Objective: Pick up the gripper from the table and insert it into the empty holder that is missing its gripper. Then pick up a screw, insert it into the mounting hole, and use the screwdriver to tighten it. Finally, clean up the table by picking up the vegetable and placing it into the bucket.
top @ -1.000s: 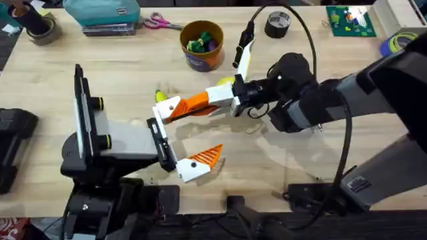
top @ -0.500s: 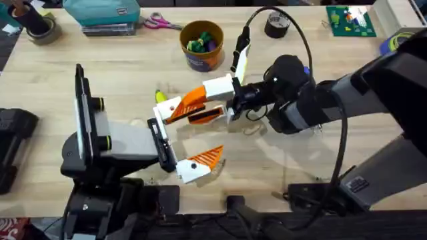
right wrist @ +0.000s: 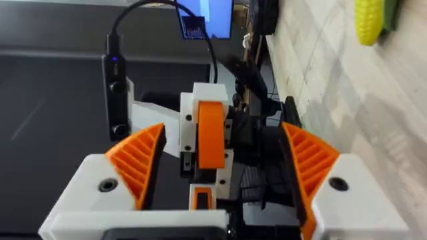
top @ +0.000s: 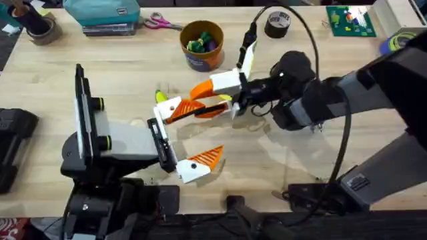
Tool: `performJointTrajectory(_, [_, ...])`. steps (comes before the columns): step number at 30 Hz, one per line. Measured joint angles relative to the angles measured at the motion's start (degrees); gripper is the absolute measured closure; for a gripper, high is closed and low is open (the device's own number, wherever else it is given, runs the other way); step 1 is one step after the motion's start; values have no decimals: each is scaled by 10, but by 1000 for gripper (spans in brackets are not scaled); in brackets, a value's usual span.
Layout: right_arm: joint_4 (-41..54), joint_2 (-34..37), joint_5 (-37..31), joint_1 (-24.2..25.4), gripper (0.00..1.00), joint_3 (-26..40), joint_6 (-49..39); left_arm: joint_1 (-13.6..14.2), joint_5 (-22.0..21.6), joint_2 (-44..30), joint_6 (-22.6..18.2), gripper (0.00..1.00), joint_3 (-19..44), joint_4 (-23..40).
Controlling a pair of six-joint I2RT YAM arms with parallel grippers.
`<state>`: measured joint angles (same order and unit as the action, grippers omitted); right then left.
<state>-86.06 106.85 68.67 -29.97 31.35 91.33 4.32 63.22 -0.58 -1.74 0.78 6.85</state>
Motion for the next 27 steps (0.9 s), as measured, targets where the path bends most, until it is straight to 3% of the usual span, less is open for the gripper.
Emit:
performJointTrajectory(7, [22, -53, 47, 70, 5, 0, -3, 0, 0, 0, 0, 16, 0, 0])
performJointTrajectory(12, [118, -100, 81, 141, 4, 0, -47, 0, 0, 0, 0, 14, 0, 0])
performJointTrajectory(21, [391, -190, 87, 276, 4, 0, -256, 0, 0, 0, 0, 15, 0, 0])
performJointTrajectory(22, [416, -210, 76, 316, 4, 0, -310, 0, 0, 0, 0, 15, 0, 0])
performJointTrajectory(25, [441, -232, 51, 348, 4, 0, -355, 0, 0, 0, 0, 16, 0, 0])
performJointTrajectory(27, [507, -250, 27, 355, 4, 3, -391, 0, 0, 0, 0, 15, 0, 0])
